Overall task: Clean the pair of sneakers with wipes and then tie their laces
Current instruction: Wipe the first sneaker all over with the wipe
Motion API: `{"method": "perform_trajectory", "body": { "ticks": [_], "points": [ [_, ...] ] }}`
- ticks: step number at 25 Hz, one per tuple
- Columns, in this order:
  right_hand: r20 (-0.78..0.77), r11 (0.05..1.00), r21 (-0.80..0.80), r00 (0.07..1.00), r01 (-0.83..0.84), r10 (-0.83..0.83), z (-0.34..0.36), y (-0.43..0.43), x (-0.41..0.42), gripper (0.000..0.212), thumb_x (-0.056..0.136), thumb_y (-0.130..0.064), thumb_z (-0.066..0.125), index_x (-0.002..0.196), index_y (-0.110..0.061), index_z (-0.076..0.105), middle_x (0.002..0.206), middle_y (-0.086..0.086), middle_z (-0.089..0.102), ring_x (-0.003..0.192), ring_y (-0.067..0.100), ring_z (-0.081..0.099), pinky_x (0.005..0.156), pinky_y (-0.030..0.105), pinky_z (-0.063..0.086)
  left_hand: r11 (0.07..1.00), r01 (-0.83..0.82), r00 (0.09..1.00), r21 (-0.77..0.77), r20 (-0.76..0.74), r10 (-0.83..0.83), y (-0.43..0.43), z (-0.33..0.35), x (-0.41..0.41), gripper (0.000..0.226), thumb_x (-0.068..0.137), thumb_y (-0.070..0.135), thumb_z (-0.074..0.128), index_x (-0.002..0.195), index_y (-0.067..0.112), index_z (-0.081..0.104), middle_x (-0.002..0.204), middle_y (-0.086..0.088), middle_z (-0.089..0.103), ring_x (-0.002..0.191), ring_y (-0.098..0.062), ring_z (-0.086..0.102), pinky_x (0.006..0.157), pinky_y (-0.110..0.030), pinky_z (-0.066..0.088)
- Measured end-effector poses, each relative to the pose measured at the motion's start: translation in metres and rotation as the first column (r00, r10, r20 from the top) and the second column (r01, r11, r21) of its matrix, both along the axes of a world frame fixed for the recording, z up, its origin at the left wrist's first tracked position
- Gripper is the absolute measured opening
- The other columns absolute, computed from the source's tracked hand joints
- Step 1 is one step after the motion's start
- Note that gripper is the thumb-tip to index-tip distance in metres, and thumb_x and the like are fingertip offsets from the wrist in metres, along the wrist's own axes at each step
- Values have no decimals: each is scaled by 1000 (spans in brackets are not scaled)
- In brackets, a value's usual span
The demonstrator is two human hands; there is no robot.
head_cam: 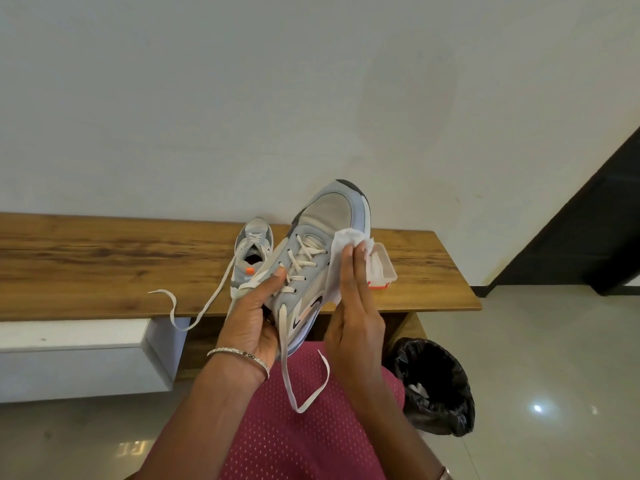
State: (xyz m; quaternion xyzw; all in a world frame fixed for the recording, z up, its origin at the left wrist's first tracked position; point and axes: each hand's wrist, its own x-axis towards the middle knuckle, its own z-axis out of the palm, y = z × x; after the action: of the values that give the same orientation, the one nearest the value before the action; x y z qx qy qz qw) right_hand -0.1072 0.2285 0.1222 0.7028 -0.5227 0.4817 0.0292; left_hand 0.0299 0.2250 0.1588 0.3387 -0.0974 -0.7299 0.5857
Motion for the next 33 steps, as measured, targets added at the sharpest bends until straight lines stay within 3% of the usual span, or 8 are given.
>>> {"method": "perform_trajectory", "body": {
  "ticks": [5,10,13,15,21,24,27,33],
  "points": [
    [13,1000,-20,1000,8,-7,35,-8,-5,50,105,-15,19,153,-6,30,163,10,18,142,35,38,81,51,59,999,-24,995,-39,98,28,3,3,-9,39,82,10,72,121,9,68,110,-17,75,96,-30,74,78,-44,63],
    [-32,993,-121,999,6,-9,66,-30,-26,54,107,-30,14,147,-7,42,158,6,32,146,22,33,94,38,56,996,-66,988,-53,133,73,5,4,-10,33,75,9,74,108,9,71,97,-13,78,80,-22,77,59,-32,62],
    [-27,992,-126,1000,12,-15,40,-20,-23,42,107,-13,29,144,-6,47,154,6,39,111,38,65,74,20,55,997,-70,989,-27,128,73,4,4,-5,40,73,11,76,112,8,71,102,-15,77,83,-24,77,59,-33,62],
    [-19,993,-115,999,38,-40,16,-8,-15,43,103,-4,39,145,-7,46,154,7,40,97,38,68,69,22,56,997,-73,990,-15,119,74,1,2,-2,43,77,12,76,120,8,69,110,-17,75,92,-28,75,66,-36,64],
    [188,999,-28,982,14,-9,47,-10,-11,51,105,-15,40,154,-13,28,164,1,19,149,20,25,99,46,52,996,-41,985,-80,163,54,4,2,-9,34,79,8,73,113,9,71,107,-16,76,92,-28,75,74,-39,63],
    [146,999,-53,989,-4,11,69,-31,-26,45,105,-12,42,150,-8,38,159,5,33,149,14,25,113,33,40,992,-39,978,-116,197,62,7,2,-10,35,72,11,74,106,12,73,104,-15,76,89,-27,75,69,-36,64],
    [96,998,-46,994,-51,56,76,-44,-36,41,105,-9,46,146,-8,46,153,5,43,145,11,33,113,20,35,989,-44,971,-144,225,76,6,1,-8,34,72,13,75,105,12,74,105,-16,76,91,-29,74,73,-37,63],
    [160,980,-167,983,111,-85,43,-23,-18,48,101,4,49,147,-9,44,154,6,40,140,24,44,92,37,56,993,-59,982,-106,173,77,6,1,-10,35,70,11,75,105,10,74,106,-16,76,92,-27,75,73,-37,63]
  ]
}}
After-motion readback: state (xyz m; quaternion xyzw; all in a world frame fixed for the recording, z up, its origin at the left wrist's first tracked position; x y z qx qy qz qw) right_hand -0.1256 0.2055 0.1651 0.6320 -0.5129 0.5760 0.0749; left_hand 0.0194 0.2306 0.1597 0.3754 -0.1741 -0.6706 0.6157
